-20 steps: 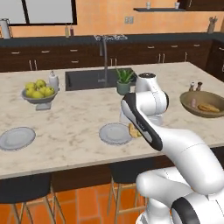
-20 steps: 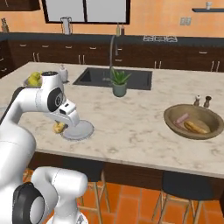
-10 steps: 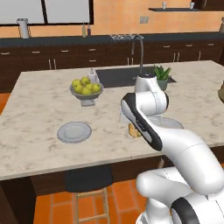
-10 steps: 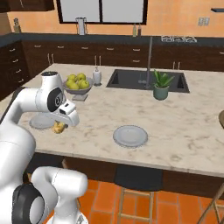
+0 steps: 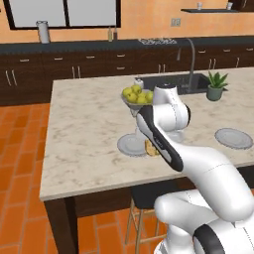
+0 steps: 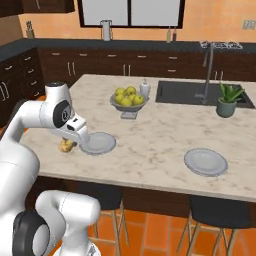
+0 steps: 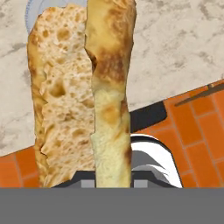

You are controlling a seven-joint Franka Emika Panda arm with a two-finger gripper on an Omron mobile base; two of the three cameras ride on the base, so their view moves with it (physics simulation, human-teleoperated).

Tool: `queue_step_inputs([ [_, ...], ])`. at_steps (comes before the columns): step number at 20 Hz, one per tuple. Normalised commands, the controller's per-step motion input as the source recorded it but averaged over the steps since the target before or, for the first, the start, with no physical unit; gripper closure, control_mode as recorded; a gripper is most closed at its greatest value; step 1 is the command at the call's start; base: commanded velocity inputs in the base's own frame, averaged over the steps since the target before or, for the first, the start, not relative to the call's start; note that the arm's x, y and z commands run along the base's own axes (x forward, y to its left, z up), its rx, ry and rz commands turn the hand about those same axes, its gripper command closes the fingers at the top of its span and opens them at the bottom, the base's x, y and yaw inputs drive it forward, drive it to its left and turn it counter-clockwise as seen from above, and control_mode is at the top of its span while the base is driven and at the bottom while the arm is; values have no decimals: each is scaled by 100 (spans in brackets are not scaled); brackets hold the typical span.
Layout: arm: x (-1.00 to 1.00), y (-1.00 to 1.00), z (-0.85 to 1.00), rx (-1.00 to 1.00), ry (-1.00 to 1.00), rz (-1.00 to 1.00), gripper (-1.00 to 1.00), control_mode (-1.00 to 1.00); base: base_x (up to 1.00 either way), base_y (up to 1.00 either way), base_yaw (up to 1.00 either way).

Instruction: Place one bun and one sausage from the bowl on each plate.

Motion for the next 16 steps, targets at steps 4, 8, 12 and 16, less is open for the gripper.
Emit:
queue_step_inputs([
  [4,0,0,0,0,0,0,100,100,60,24,0],
  [8,0,0,0,0,0,0,100,100,77,25,0],
  [12,54,3,-1,0,2,0,100,-100,15,5,0],
  [16,99,0,-21,0,4,0,100,-100,0,0,0],
])
